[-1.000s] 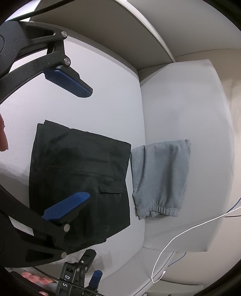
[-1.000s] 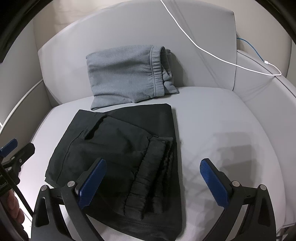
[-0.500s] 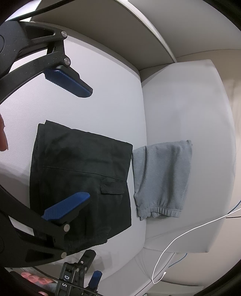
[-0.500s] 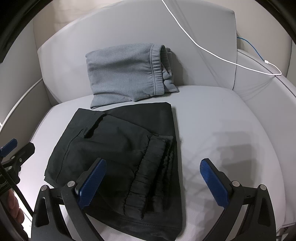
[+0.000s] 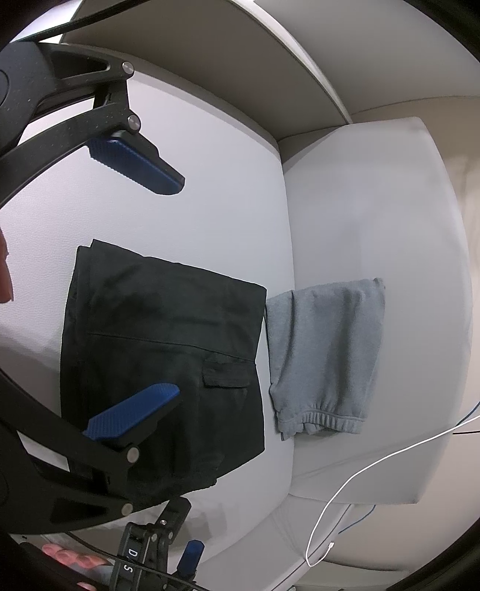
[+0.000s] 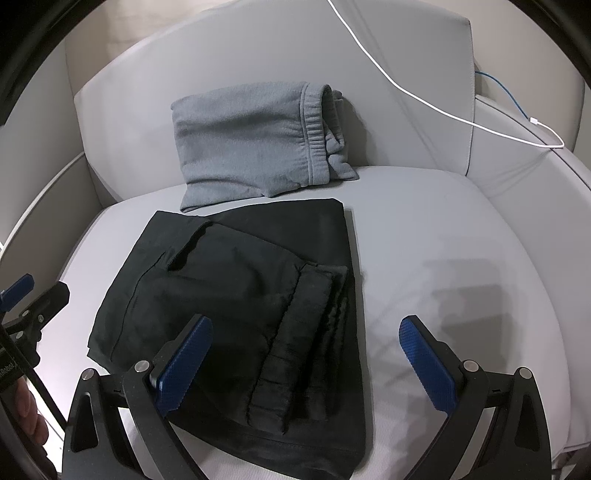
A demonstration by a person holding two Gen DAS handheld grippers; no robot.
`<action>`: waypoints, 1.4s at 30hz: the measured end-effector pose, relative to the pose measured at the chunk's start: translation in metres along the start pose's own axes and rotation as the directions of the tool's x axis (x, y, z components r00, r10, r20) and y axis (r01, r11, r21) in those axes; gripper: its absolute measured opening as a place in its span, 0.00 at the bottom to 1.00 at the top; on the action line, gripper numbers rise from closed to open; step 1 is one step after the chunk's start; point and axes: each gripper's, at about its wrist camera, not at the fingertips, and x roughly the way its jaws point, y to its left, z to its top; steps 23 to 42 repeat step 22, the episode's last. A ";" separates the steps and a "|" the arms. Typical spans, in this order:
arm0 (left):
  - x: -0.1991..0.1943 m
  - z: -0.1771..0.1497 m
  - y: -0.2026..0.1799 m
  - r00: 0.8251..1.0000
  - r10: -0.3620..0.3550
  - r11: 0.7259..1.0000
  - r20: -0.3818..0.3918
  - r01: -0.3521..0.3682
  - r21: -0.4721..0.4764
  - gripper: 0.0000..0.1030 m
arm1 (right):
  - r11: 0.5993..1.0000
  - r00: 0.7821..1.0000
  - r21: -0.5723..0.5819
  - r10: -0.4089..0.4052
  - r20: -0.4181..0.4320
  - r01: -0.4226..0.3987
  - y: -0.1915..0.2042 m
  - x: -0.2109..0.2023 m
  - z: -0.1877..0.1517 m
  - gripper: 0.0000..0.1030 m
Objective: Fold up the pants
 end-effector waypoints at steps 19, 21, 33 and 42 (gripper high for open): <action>0.001 -0.002 0.001 1.000 -0.010 1.000 -0.012 0.009 -0.009 0.99 | 1.000 1.000 0.003 0.002 -0.013 -0.001 -0.001 0.003 -0.001 1.00; 0.000 -0.003 0.001 1.000 -0.005 1.000 -0.008 0.005 -0.005 0.99 | 1.000 1.000 0.004 0.000 -0.011 0.001 -0.001 0.003 -0.001 1.00; 0.000 -0.003 0.001 1.000 -0.002 1.000 -0.005 0.002 -0.002 0.99 | 1.000 1.000 0.003 0.000 -0.011 0.000 -0.001 0.003 -0.001 1.00; 0.000 -0.003 0.001 1.000 -0.002 1.000 -0.005 0.002 -0.002 0.99 | 1.000 1.000 0.003 0.000 -0.011 0.000 -0.001 0.003 -0.001 1.00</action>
